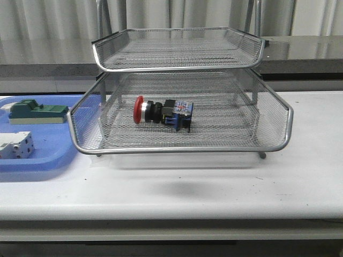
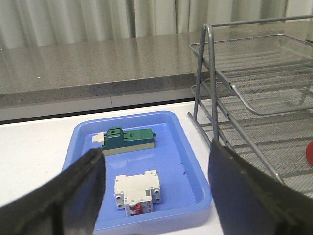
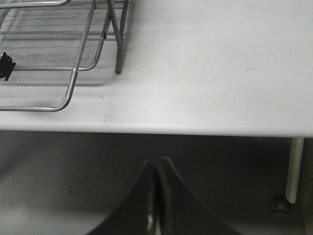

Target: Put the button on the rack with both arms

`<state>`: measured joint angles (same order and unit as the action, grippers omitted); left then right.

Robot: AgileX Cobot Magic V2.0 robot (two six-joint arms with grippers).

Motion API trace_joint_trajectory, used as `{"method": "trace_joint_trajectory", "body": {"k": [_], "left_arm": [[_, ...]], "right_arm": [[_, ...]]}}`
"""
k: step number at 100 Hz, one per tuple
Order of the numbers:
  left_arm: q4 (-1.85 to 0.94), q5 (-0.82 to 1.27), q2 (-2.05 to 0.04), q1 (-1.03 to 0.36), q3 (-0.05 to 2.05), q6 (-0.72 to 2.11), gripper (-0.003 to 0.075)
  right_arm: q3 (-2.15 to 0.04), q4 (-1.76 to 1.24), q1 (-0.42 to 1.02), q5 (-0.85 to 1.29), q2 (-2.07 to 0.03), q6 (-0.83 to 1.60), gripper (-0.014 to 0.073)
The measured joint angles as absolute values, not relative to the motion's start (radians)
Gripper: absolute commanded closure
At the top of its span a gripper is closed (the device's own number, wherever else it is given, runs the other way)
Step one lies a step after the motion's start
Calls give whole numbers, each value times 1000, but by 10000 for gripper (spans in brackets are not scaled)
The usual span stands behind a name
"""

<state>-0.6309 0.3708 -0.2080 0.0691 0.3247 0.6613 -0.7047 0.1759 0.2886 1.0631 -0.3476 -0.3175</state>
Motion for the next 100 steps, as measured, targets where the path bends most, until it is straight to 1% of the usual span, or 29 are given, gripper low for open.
{"method": "trace_joint_trajectory", "body": {"k": [9,16,38,87,100], "left_arm": [[-631,371,-208,69,325,661,363],[-631,371,-208,69,325,661,443],[-631,371,-208,69,325,661,738],[-631,369,-206,69,325,661,740],[-631,369,-204,69,325,661,740]], "right_arm": [[-705,176,289,1063,-348,-317,663],[-705,176,289,1063,-348,-317,663],[-705,176,289,1063,-348,-317,663],[-705,176,289,1063,-348,-317,663],[-705,176,289,1023,-348,-317,663]]}}
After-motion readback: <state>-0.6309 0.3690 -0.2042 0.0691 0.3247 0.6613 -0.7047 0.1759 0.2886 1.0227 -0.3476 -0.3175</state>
